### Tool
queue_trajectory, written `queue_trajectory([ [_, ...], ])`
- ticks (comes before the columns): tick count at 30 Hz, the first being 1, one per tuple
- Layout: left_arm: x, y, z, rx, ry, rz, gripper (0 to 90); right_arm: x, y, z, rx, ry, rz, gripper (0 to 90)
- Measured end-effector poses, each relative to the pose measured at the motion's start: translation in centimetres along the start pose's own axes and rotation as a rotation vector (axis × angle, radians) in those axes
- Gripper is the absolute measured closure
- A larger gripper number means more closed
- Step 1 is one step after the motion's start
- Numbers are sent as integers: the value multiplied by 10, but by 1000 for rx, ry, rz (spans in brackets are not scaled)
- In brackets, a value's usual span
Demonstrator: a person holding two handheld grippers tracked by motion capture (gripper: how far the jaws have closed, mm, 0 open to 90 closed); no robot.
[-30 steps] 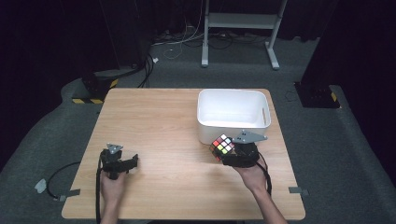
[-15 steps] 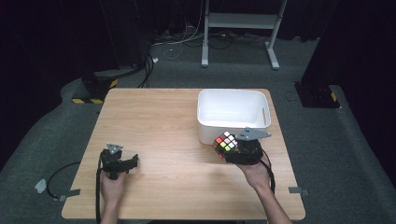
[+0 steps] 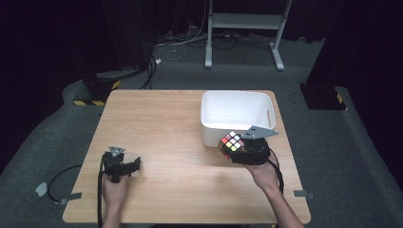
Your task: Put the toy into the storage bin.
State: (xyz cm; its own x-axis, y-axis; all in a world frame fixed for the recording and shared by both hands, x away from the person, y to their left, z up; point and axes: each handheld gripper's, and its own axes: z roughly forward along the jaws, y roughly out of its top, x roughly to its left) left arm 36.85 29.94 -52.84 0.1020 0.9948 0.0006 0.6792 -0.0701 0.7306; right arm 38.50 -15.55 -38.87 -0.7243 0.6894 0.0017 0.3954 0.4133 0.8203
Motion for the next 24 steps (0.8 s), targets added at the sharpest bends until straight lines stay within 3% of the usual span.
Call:
queue_trajectory([
  [24,0,0,0,0,0,0,152,-6,15,-11,6,15,-9,336],
])
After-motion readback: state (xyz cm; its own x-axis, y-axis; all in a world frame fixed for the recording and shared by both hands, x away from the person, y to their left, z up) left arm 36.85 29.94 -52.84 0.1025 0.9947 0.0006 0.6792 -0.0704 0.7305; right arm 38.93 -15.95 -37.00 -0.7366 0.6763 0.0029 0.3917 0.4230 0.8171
